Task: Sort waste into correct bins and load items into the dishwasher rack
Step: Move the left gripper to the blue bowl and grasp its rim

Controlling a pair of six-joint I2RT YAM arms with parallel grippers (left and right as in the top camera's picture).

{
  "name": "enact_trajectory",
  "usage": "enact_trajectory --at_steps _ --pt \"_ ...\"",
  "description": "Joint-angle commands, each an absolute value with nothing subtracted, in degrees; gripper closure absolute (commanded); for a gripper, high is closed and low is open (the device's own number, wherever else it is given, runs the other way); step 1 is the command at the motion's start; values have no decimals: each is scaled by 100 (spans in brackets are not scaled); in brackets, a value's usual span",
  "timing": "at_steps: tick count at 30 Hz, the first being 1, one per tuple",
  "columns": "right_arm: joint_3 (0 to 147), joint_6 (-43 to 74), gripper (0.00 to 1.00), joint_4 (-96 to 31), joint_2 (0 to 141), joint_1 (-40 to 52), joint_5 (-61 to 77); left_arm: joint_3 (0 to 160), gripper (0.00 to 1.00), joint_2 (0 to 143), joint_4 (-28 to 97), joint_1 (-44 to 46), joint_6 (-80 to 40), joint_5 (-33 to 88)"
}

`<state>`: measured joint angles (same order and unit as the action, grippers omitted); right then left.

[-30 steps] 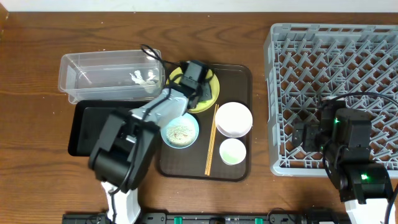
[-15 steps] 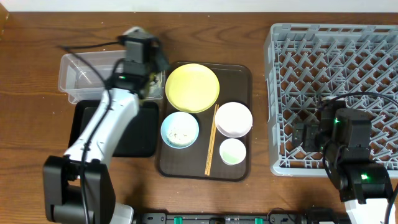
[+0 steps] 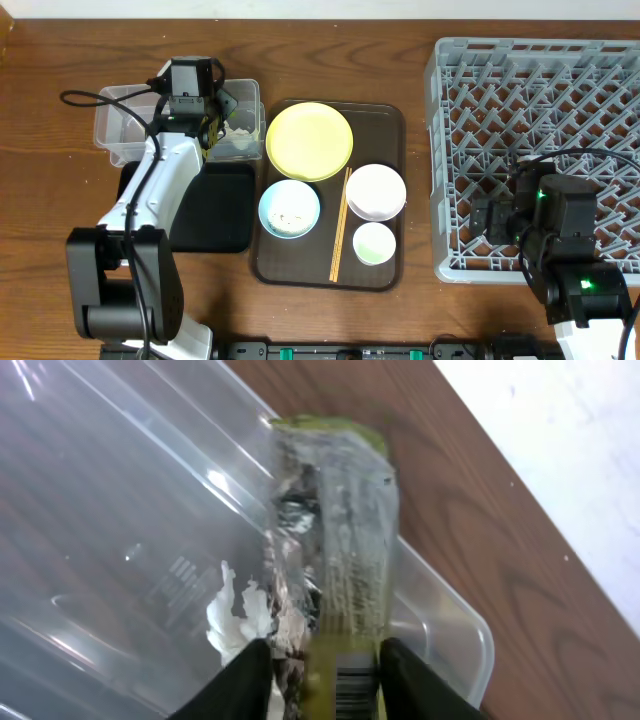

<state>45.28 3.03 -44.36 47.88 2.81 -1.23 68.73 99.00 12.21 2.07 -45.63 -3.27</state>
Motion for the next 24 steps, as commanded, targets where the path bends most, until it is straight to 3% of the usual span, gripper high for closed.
enact_trajectory --at_steps 1,13,24 --pt "4668 384 1 -4445 4753 231 -102 6914 60 9852 1271 189 -4593 -414" --pt "4668 384 1 -4442 4753 231 -102 6914 57 9126 1988 314 -3983 -217" --pt "4668 384 1 -4445 4753 231 -102 6882 56 9067 3881 1682 -1931 364"
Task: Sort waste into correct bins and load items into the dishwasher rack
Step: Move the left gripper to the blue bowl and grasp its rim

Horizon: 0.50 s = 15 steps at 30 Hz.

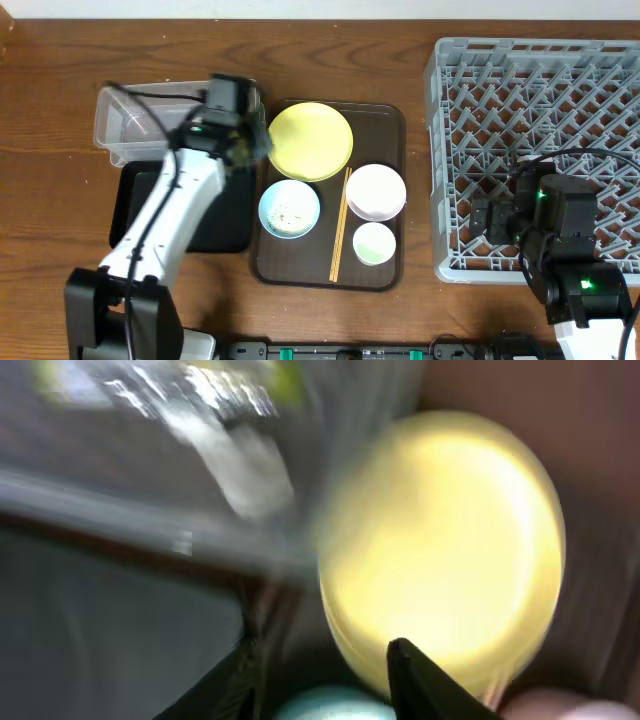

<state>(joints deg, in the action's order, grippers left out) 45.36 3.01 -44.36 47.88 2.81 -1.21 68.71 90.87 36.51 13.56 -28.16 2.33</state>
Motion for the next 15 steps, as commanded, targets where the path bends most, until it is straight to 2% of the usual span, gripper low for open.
enact_trajectory --at_steps 1,15 --pt "4668 384 1 -4445 4753 231 -102 6862 56 9067 4012 1811 -1848 364" --pt "4668 384 1 -4460 4753 231 -102 6600 56 9435 4195 3229 -1826 366"
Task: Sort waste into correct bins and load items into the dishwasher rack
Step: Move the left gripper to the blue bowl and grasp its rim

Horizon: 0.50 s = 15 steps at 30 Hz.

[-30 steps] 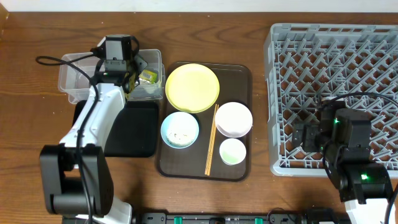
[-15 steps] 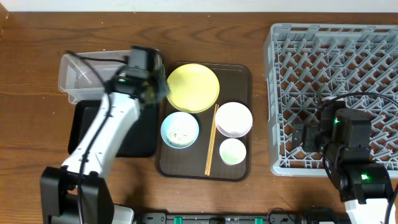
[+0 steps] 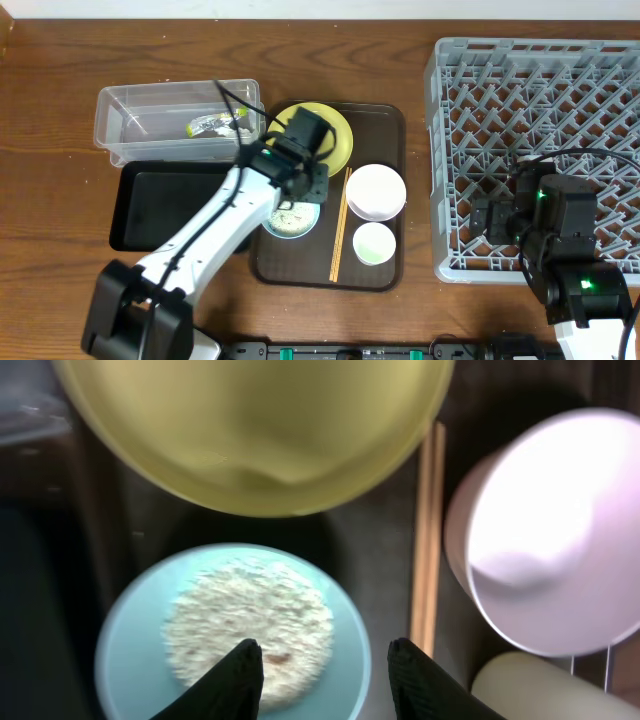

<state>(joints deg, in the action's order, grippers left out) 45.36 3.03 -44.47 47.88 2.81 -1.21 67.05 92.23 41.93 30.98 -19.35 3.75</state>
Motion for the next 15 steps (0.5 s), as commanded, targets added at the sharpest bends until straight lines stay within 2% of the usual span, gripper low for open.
enact_trajectory --at_steps 1,12,15 --pt "4668 384 1 -4460 4753 231 -102 6595 56 9489 4193 3277 -1828 366" --pt "4668 384 1 -4462 4753 231 -102 6589 57 10265 4257 3522 -1916 366" --pt "4668 384 1 -4462 4753 231 -102 6589 63 10342 4259 3522 -1916 366"
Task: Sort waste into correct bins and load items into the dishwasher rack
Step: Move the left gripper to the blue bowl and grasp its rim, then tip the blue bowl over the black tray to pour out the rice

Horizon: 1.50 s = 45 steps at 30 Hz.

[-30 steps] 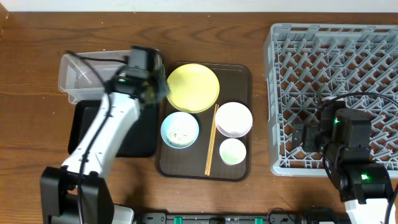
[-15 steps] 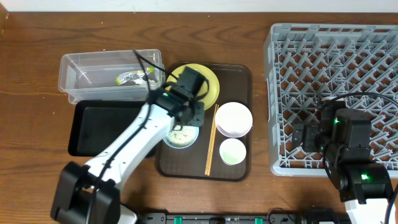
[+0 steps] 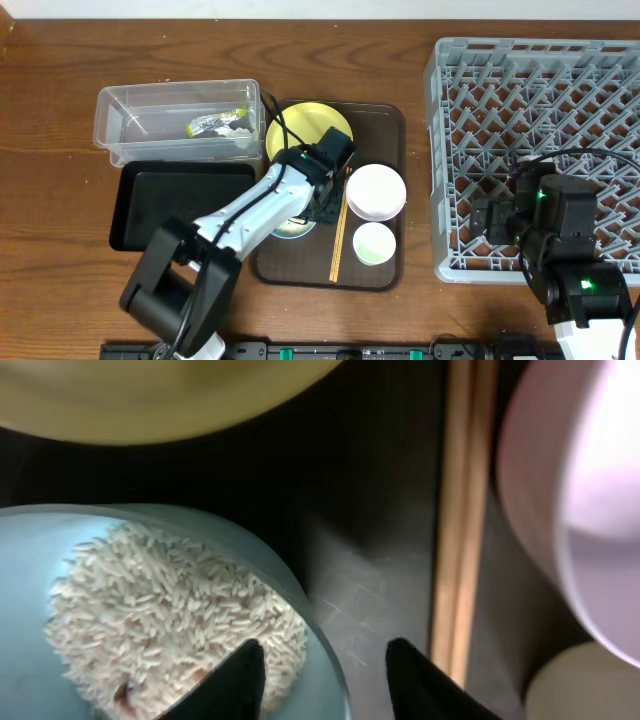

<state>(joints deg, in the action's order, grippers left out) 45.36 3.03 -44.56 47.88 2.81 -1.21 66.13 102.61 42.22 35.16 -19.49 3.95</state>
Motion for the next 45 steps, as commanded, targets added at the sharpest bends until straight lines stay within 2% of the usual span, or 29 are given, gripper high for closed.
enact_trajectory --at_steps 1,7,13,24,29,35,45 --pt "4668 384 1 -4462 4753 231 -102 6589 66 10342 4261 3522 -1916 366" --pt "4668 384 1 -4462 4753 231 -102 6591 85 10333 4250 3522 -1916 366" --pt "4668 384 1 -4464 4753 231 -102 6591 93 10328 4265 3522 -1918 368" --pt "4668 384 1 -4466 4753 231 -104 6932 94 9542 4711 3489 -1916 366" --pt "4668 384 1 -4473 4753 231 -102 6930 94 8895 4823 3183 -1651 412" --pt "4668 384 1 -4475 4753 231 -104 6928 94 8414 4952 2261 -1083 915" --pt "4668 384 1 -4484 4753 231 -104 6742 94 8654 5043 -217 -12 4053"
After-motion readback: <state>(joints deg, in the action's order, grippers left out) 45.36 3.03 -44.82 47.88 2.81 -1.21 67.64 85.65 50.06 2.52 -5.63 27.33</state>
